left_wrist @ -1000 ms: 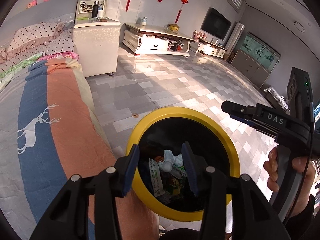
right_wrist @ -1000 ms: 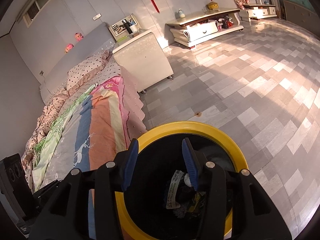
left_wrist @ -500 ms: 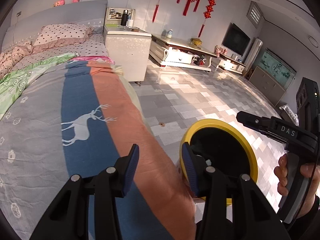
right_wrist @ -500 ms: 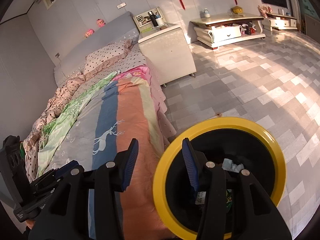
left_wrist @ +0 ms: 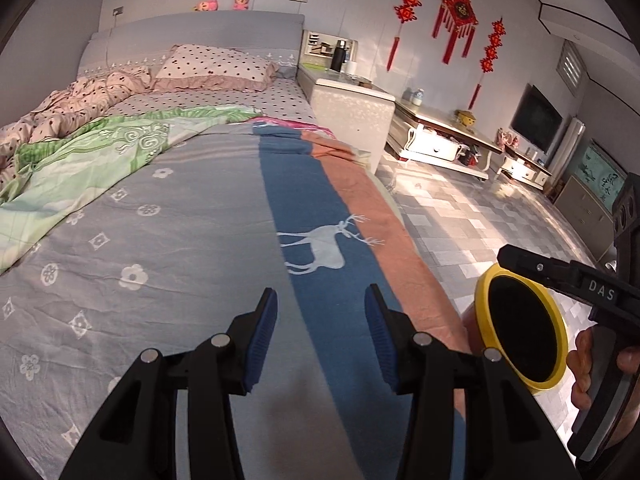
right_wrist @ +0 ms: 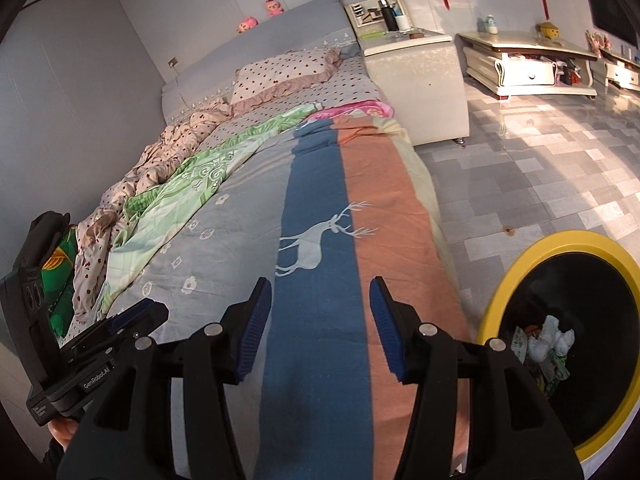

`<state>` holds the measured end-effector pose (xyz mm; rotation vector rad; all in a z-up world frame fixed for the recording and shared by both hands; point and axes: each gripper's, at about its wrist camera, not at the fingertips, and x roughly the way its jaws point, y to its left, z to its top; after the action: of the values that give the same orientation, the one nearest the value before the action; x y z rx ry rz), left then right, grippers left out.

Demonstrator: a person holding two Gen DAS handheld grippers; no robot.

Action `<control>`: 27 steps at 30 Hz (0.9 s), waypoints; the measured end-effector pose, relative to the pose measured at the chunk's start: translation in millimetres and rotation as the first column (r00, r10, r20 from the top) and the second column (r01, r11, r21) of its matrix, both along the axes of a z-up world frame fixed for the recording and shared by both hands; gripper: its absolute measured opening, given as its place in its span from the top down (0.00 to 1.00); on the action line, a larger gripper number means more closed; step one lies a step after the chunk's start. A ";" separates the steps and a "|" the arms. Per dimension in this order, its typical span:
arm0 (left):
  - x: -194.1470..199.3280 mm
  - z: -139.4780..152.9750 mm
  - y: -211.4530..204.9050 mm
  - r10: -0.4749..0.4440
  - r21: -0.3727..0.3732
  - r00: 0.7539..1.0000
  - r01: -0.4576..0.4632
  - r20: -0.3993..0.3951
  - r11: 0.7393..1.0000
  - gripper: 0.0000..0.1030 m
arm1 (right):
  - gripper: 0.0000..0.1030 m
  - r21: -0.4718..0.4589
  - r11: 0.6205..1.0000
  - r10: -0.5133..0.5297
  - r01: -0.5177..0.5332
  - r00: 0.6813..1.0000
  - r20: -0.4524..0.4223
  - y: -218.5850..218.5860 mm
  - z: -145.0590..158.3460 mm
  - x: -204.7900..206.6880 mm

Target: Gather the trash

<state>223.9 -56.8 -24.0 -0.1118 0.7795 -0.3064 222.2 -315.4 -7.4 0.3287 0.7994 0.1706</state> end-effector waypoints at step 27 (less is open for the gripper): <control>-58.9 -36.6 106.8 0.262 0.025 0.955 -0.268 0.137 0.963 0.08 | 0.08 -0.196 0.977 -0.061 0.084 0.991 0.118 74.3 -49.4 -23.2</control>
<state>165.0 50.0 -60.6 -0.1519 0.6298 -0.0410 198.9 -241.1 -56.8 0.1552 0.6861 0.0385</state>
